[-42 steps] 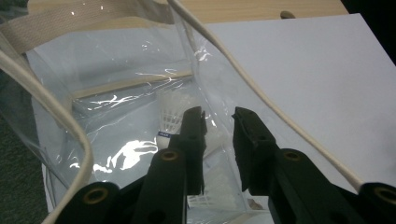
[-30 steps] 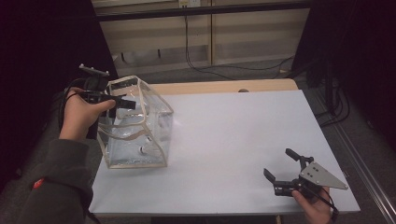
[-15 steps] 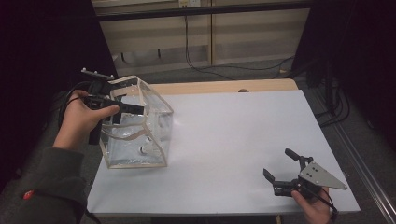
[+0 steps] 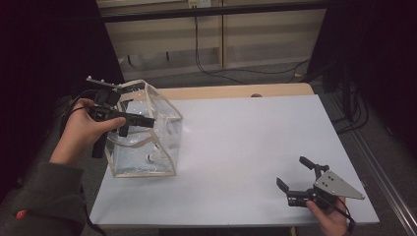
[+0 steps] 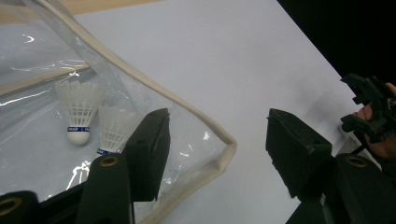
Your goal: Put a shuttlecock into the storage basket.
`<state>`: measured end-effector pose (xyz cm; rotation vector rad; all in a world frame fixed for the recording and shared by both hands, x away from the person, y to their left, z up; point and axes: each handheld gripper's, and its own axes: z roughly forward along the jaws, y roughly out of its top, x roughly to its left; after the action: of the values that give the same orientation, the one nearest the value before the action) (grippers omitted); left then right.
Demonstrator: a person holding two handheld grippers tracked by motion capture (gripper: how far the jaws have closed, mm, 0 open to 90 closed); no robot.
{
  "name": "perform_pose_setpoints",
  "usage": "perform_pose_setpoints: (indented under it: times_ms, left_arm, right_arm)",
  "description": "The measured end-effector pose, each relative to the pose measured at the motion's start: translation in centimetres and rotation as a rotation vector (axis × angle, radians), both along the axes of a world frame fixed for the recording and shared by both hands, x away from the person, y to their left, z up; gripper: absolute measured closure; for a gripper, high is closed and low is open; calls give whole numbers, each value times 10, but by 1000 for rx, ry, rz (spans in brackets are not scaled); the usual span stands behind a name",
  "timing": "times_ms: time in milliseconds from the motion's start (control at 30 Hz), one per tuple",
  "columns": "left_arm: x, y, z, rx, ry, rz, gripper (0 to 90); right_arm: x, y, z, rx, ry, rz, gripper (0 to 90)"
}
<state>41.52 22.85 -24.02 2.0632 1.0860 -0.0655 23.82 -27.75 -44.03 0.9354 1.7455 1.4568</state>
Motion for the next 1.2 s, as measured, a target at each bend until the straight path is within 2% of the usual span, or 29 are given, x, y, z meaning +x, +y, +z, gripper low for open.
perform_pose_setpoints:
  times_ms: [167,333,600,900,1200]
  left_arm:
    - [-8,-4,-1,-26,5,-45,361]
    - [-13,-7,-3,-11,6,-80,353]
    - [-19,-5,-3,-22,-8,-90,309]
    - [-24,-4,5,-18,-18,-103,285]
    - [-32,-9,7,-32,-6,-154,269]
  right_arm:
    - [0,0,0,1,0,-1,13]
    - [0,0,0,-2,1,2,13]
    - [0,1,0,-5,-2,3,13]
    - [0,1,-1,-3,0,4,13]
    - [0,1,-1,-3,3,3,13]
